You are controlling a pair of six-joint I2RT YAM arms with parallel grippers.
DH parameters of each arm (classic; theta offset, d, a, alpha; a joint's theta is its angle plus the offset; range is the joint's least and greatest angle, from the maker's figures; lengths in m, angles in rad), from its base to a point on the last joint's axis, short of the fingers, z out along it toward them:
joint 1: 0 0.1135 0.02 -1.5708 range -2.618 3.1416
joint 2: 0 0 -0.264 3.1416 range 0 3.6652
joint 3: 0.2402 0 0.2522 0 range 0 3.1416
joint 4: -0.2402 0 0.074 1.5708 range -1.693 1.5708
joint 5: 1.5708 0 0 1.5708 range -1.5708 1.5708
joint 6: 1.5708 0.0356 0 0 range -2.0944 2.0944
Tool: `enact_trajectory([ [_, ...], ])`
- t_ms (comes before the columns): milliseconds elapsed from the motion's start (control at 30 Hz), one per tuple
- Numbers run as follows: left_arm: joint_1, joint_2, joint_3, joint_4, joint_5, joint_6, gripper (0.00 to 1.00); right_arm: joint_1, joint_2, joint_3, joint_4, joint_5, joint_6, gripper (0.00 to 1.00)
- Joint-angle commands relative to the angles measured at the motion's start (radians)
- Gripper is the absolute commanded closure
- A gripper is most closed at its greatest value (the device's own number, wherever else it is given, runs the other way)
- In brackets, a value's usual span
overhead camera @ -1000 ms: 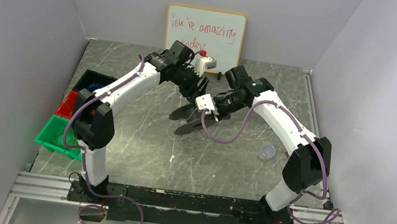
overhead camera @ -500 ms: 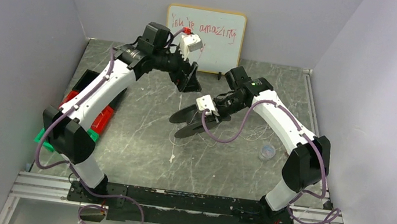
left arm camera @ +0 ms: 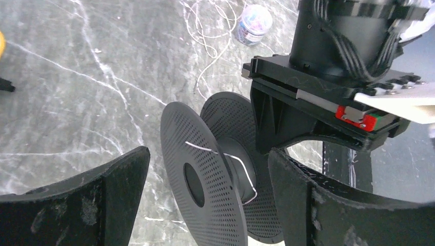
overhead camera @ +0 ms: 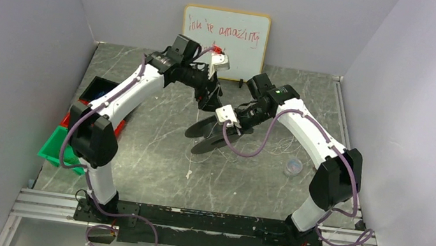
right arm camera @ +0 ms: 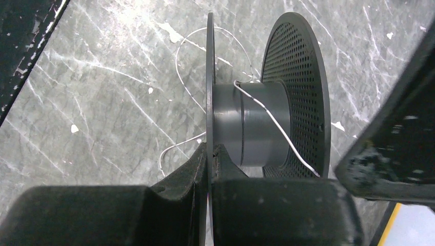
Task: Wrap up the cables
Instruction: Wrap the cable around the cable reel.
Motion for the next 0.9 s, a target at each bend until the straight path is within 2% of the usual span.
enact_trajectory([
  [0, -0.015, 0.015, 0.020, -0.030, 0.101, 0.086, 0.10, -0.005, -0.005, 0.035, 0.004, -0.081, -0.059, 1.00],
  [600, -0.031, 0.083, 0.009, -0.063, 0.183, 0.124, 0.20, -0.020, 0.000, 0.036, -0.027, -0.101, -0.078, 1.00],
  [867, -0.032, 0.093, 0.004, -0.081, 0.210, 0.137, 0.34, -0.023, 0.006, 0.040, -0.030, -0.099, -0.077, 1.00],
])
